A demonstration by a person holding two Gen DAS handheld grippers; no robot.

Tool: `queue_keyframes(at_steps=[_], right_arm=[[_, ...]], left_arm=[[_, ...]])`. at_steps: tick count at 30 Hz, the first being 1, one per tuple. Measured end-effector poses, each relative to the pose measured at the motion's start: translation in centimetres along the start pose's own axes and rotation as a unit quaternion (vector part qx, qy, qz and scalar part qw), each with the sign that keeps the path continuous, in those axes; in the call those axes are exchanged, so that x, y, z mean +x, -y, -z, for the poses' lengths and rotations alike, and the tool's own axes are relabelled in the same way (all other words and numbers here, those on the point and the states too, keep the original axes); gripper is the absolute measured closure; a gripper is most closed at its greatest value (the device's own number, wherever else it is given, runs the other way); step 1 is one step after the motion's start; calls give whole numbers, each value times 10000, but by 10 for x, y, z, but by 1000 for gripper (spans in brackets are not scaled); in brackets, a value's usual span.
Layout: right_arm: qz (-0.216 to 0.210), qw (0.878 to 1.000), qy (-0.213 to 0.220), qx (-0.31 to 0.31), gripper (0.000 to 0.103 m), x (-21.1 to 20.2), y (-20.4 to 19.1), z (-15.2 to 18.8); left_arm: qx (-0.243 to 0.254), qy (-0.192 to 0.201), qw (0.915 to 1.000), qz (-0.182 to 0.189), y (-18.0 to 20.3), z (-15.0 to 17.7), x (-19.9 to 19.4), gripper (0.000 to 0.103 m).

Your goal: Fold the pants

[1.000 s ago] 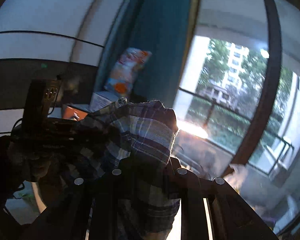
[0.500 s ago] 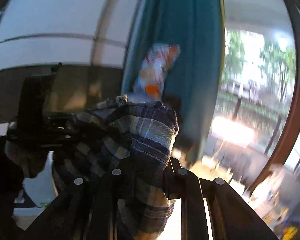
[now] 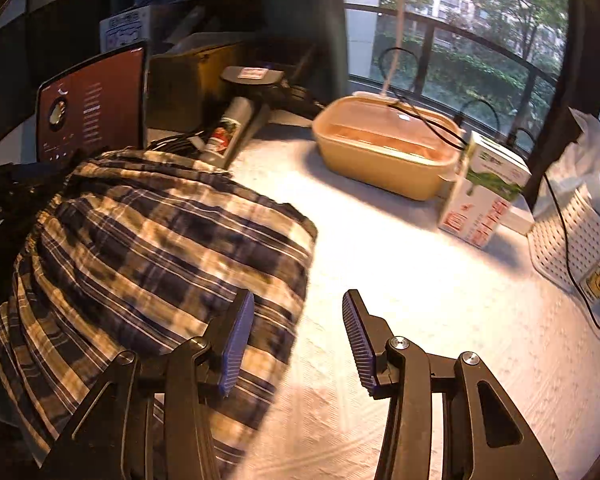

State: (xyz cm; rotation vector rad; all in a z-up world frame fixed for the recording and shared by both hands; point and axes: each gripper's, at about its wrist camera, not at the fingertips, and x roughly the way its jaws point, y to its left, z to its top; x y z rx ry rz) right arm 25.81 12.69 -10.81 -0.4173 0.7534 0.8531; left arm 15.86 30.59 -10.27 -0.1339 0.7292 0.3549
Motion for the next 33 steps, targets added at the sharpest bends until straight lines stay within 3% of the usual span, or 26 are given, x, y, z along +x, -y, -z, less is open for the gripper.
queue_keyframes(at_steps=[7,16,20,27,33], right_arm=[[64,9999,105,64,52,-25,7,11],[289,9985,350,308,30,-75,16,42],[376,9972,418,483,30,-97,20,64],[525,9941,545,775,29,-135,21,104],[880,9864,909,1052,29,-178,21,129]], left_arm=[[325,299,9988,204,44,-6,-34,45],[284,594,9957,657,89,11,-61,35],[79,697,9949,726,102,24,-74,24],[126,687,9927,978,135,46,-95,23],[309,841,9915,947,159,57,-120,22]])
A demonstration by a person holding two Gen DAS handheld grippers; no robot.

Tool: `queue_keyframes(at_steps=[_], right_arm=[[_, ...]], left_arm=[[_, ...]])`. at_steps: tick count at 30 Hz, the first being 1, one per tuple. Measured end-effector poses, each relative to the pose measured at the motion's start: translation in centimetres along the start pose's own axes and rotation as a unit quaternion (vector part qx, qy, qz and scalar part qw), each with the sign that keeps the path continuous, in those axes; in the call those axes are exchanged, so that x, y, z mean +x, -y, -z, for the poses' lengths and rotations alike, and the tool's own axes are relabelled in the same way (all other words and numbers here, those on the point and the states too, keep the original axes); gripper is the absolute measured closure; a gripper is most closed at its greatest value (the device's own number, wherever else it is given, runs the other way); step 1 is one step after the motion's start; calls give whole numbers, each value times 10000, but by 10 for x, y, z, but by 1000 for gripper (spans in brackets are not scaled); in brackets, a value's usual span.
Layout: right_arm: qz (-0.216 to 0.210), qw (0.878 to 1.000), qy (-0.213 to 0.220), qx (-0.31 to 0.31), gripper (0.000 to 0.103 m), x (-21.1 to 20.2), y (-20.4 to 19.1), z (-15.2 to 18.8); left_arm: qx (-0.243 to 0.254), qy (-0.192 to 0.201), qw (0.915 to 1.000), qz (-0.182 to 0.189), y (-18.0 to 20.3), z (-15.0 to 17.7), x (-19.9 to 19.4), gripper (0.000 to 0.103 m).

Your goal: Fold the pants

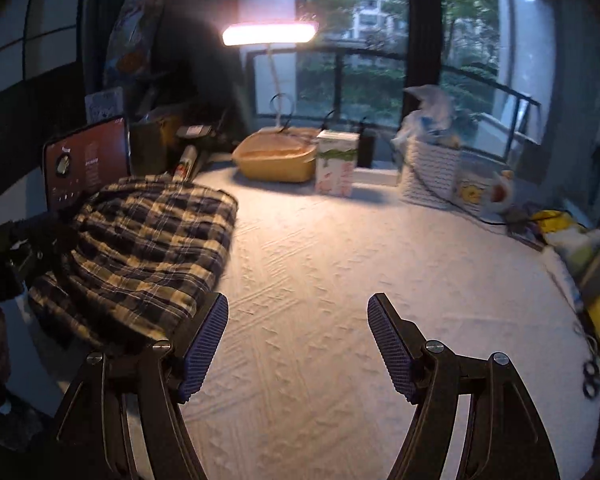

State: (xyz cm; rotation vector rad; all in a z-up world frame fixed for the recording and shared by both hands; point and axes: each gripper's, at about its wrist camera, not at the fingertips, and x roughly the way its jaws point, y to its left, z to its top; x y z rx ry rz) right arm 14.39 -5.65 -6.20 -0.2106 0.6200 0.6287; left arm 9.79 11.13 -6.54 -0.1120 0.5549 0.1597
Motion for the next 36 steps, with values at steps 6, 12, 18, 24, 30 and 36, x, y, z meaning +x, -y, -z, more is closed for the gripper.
queue_keyframes(at_steps=[6,12,18,24,30,36], right_arm=[[219,9992,316,89,28,-44,7,12],[469,9956,787,179,15,-86,13,18],[573,9917,1142,104,13,-118,9,18],[645,9880,1402,50,12,-142,4,15],[713,9847,1589,-5,10,-161,-2,12],[841,9792,1845,-75,4,-185,-11,9]], left_arm=[[-61,294,9995,26,17,-4,-25,21],[192,850,9962,87,39,-9,-57,8],[319,1156,9927,98,50,-11,-80,8],[424,1466,9883,32,57,-8,-102,8],[304,1795,9833,53,54,-9,-123,3],[277,1827,9828,14,53,-11,-139,1]])
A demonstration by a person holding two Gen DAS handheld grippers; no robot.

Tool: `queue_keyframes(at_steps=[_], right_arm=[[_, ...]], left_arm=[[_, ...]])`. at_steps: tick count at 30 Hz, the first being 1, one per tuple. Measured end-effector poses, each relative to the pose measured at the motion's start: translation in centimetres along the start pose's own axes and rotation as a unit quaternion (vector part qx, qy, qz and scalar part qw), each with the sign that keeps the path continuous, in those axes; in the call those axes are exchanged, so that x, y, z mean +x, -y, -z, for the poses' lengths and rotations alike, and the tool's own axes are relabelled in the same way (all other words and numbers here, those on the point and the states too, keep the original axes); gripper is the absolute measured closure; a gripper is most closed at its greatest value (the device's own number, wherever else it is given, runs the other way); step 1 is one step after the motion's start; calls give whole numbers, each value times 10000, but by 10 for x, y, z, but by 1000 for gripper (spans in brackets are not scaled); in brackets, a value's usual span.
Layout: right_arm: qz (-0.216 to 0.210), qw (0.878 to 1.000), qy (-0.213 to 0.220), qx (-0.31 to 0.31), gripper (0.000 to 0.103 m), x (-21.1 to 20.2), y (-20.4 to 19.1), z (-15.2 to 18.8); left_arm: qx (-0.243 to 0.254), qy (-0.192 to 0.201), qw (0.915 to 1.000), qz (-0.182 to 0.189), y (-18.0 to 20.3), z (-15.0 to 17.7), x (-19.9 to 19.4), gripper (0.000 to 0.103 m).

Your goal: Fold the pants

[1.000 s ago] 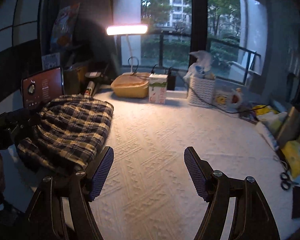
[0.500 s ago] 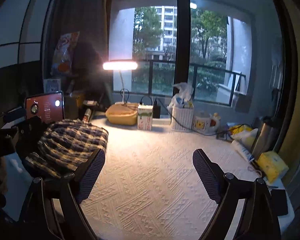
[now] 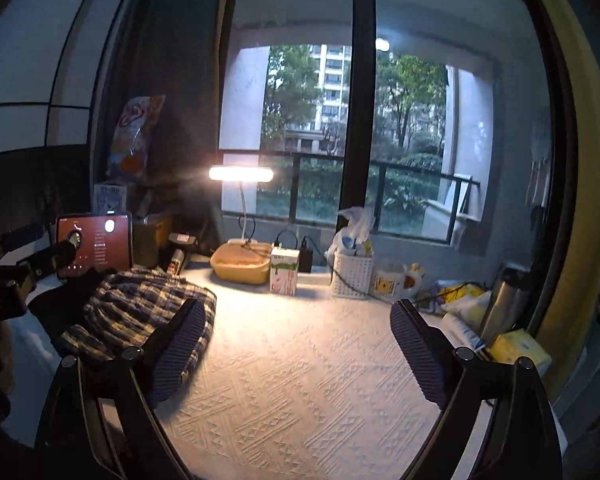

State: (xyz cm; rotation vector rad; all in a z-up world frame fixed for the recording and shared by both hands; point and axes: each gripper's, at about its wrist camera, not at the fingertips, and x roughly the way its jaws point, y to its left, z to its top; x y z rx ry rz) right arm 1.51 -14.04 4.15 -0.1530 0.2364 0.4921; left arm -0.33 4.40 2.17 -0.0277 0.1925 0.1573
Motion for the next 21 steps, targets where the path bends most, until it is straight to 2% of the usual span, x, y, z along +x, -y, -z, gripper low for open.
queue_keyframes(at_steps=[1,6,12,15,21], right_arm=[[20,10000,41,3,0,-3,0,-2],[-5,9998,204,21,0,-16,-2,-9],[166,9996,214,25,0,-25,-9,-13],[341,9992,214,-30,0,-28,-11,-14],[400,9988,272,58,0,-33,-9,-16]], left_arm=[[8,60,10000,-22,0,-1,-3,1],[38,190,9998,-25,-1,-6,-10,1],[151,279,9995,-31,2,-10,-17,1],[87,381,9992,-119,0,-11,-22,1],[200,373,9987,-300,2,-9,-22,1]])
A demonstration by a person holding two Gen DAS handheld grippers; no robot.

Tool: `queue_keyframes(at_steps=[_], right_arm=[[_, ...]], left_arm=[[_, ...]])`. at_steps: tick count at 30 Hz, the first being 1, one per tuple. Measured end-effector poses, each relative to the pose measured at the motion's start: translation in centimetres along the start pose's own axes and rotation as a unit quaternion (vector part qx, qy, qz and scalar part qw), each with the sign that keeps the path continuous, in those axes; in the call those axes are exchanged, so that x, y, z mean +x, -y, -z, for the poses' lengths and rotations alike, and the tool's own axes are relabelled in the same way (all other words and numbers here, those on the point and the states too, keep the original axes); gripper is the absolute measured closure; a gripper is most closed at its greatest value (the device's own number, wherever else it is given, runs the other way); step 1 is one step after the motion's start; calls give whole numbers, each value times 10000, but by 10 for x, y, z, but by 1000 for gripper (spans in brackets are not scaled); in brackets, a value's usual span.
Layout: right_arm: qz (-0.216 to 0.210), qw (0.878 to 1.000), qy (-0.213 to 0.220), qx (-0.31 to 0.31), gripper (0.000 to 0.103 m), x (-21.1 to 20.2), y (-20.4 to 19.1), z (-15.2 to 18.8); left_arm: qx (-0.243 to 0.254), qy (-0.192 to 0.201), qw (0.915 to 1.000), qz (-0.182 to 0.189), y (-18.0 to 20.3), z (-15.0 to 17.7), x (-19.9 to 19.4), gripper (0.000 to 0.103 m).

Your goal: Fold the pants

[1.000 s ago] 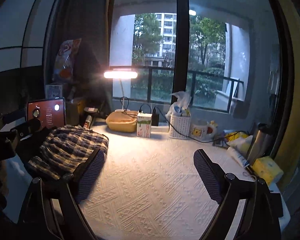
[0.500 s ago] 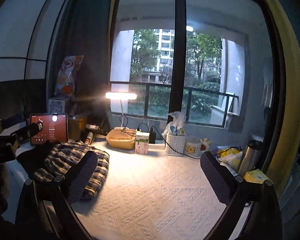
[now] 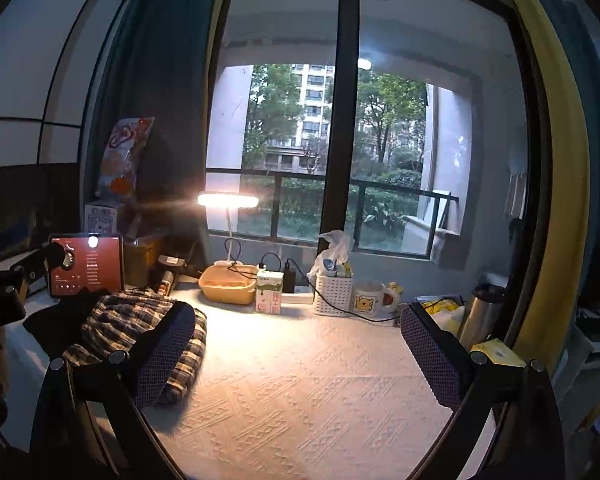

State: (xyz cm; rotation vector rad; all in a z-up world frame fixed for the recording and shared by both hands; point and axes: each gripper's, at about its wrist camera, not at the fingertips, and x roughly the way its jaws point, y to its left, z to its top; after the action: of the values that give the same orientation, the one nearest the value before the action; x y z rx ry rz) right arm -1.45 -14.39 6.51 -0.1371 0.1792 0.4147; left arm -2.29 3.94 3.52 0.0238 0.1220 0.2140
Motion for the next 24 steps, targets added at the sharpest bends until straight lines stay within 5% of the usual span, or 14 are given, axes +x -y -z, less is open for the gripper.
queue_keyframes(at_steps=[24], right_arm=[[23,9999,-111,32,0,4,5,0]], left_arm=[[4,-31,10000,33,7,1,-3,1]])
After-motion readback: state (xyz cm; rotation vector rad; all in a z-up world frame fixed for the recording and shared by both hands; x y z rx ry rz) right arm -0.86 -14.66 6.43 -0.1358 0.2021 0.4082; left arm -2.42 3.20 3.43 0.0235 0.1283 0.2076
